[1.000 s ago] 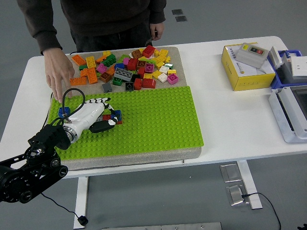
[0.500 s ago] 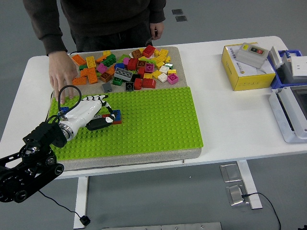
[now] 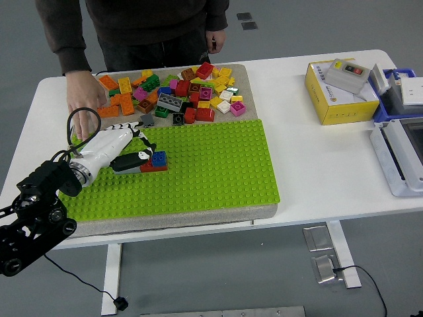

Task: Pick up the brick,pile it on top of brick,press brick,pick up the brick,pile it on top of brick,press brick

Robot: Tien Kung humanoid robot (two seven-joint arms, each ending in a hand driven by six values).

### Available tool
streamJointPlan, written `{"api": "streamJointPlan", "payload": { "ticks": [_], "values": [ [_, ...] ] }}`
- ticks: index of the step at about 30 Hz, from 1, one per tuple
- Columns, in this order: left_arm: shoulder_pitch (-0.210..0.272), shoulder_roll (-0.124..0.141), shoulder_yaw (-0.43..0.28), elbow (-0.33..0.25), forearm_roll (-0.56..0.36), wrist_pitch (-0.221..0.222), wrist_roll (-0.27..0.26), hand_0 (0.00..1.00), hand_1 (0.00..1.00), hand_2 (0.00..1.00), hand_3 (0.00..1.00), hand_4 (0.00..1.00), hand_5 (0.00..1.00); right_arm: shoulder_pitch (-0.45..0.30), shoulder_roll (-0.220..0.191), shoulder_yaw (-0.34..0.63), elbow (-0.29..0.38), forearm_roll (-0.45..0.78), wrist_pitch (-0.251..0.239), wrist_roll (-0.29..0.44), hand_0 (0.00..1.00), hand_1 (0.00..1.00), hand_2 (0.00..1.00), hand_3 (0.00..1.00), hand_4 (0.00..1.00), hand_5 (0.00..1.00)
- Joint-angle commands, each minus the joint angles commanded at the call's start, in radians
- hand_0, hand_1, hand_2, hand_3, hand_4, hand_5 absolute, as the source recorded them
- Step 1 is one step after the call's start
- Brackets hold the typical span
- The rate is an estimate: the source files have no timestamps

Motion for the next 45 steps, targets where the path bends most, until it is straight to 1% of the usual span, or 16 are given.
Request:
{"api": "streamJointPlan", "payload": {
  "ticks": [1,3,6,7,12,13,18,19,21,24,25,27,30,31,36,45],
  "values": [
    [-0.001,0.011,-0.013,-0.01,-0.01,0.004,-0.008,0.998,0.902,0.887,0.626,0.547,0.891,0.0,0.0,0.001,0.0,-0.002,0.0,0.0,0.599,0.521,0.517,0.681,0.139,0.92],
    [-0.008,0.044,-0.047,-0.036,-0.03,0.005,-0.017,0.998,0.902,0.887,0.626,0.547,0.891,0.001,0.0,0.002,0.0,-0.003,0.0,-0.001,0.599,0.521,0.517,0.681,0.139,0.92],
    [-0.03,0.083,-0.056,-0.055,-0.043,-0.014,-0.004,0.998,0.902,0.887,0.626,0.547,0.891,0.002,-0.002,0.003,0.0,-0.004,0.0,-0.001,0.599,0.521,0.517,0.681,0.139,0.92],
    [-0.044,0.1,-0.044,-0.057,-0.058,-0.026,0.0,0.773,0.554,0.591,0.725,0.547,0.889,0.003,-0.002,0.007,0.0,-0.008,0.0,-0.003,0.599,0.522,0.517,0.681,0.138,0.919],
    [-0.077,0.151,0.019,-0.068,-0.124,-0.061,-0.012,0.773,0.554,0.591,0.725,0.547,0.889,0.004,-0.003,0.018,0.0,-0.021,-0.002,-0.007,0.599,0.522,0.517,0.681,0.138,0.919],
    [-0.08,0.16,0.032,-0.072,-0.144,-0.068,-0.017,0.68,0.259,0.227,0.677,0.58,0.671,0.004,-0.002,0.018,0.0,-0.021,-0.002,-0.008,0.598,0.521,0.517,0.68,0.138,0.918],
    [-0.119,0.216,0.104,-0.106,-0.263,-0.115,-0.036,0.68,0.259,0.227,0.677,0.58,0.671,0.006,-0.002,0.026,0.0,-0.028,-0.004,-0.011,0.598,0.521,0.517,0.68,0.138,0.918],
    [-0.127,0.224,0.113,-0.11,-0.28,-0.118,-0.039,0.647,0.163,0.13,0.64,0.594,0.614,0.006,-0.002,0.027,0.0,-0.029,-0.004,-0.011,0.599,0.522,0.514,0.68,0.139,0.918],
    [-0.153,0.253,0.144,-0.123,-0.337,-0.126,-0.049,0.647,0.163,0.13,0.64,0.594,0.614,0.007,-0.003,0.029,0.0,-0.03,-0.004,-0.011,0.599,0.522,0.514,0.68,0.139,0.918],
    [-0.171,0.276,0.169,-0.137,-0.391,-0.136,-0.054,0.647,0.163,0.13,0.64,0.594,0.614,0.008,-0.005,0.029,0.0,-0.028,-0.005,-0.011,0.599,0.522,0.514,0.68,0.139,0.918],
    [-0.175,0.281,0.175,-0.141,-0.408,-0.141,-0.054,0.423,0.107,0.088,0.646,0.593,0.631,0.009,-0.005,0.029,0.0,-0.026,-0.005,-0.01,0.598,0.521,0.512,0.678,0.139,0.916],
    [-0.182,0.289,0.19,-0.152,-0.446,-0.155,-0.047,0.423,0.107,0.088,0.646,0.593,0.631,0.01,-0.006,0.029,0.0,-0.026,-0.006,-0.01,0.598,0.521,0.512,0.678,0.139,0.916],
    [-0.189,0.295,0.209,-0.165,-0.502,-0.177,-0.03,0.423,0.107,0.088,0.646,0.593,0.631,0.011,-0.007,0.03,0.0,-0.027,-0.006,-0.011,0.598,0.521,0.512,0.678,0.139,0.916],
    [-0.191,0.295,0.216,-0.167,-0.523,-0.184,-0.023,0.315,0.079,0.076,0.651,0.598,0.645,0.011,-0.007,0.031,0.001,-0.028,-0.006,-0.012,0.598,0.52,0.51,0.676,0.14,0.916],
    [-0.198,0.289,0.239,-0.165,-0.546,-0.195,-0.009,0.315,0.079,0.076,0.651,0.598,0.645,0.012,-0.007,0.033,0.001,-0.031,-0.006,-0.013,0.598,0.52,0.51,0.676,0.14,0.916],
    [-0.204,0.271,0.228,-0.187,-0.346,-0.179,0.058,0.337,0.087,0.081,0.647,0.609,0.674,0.012,-0.006,0.044,0.001,-0.046,-0.007,-0.018,0.598,0.52,0.512,0.678,0.142,0.903]
  ]
}}
